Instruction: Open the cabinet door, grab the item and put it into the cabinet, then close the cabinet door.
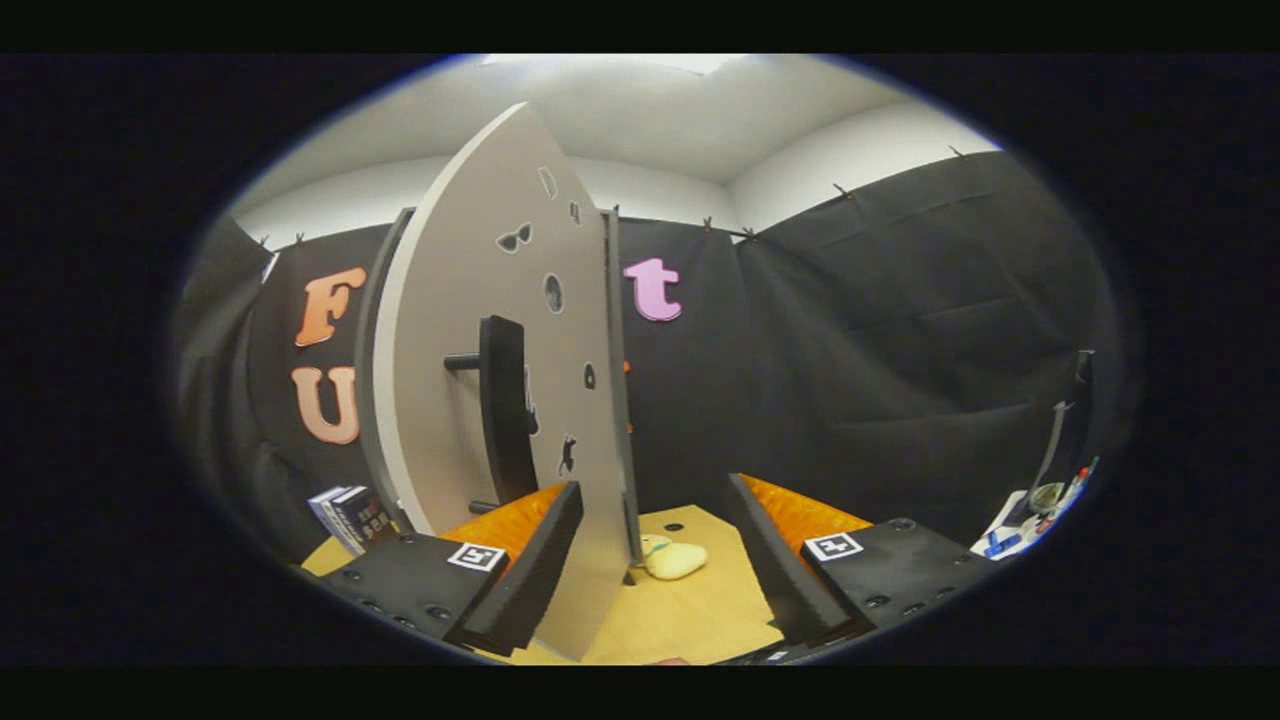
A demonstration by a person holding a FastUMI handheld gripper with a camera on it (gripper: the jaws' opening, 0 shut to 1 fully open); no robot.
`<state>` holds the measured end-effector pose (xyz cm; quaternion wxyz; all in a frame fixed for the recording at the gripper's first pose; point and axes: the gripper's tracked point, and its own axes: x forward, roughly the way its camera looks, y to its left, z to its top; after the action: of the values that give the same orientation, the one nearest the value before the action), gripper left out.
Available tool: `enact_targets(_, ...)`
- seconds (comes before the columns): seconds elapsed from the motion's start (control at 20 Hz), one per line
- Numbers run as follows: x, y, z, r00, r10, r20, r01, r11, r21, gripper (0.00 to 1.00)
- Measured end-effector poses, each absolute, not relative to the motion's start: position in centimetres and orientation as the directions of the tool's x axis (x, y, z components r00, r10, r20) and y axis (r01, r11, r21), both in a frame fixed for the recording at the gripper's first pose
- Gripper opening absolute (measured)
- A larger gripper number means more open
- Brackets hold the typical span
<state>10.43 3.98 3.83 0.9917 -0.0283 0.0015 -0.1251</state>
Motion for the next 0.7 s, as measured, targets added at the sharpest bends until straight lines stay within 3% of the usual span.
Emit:
enact_targets(0.25,12.5,9.8,1.0,0.991,-0.117,-0.062,0.116,0.993,-0.016,0.97)
enact_targets(0.7,13.7,15.4,0.3,0.996,-0.001,-0.094,-0.002,0.999,-0.035,0.97)
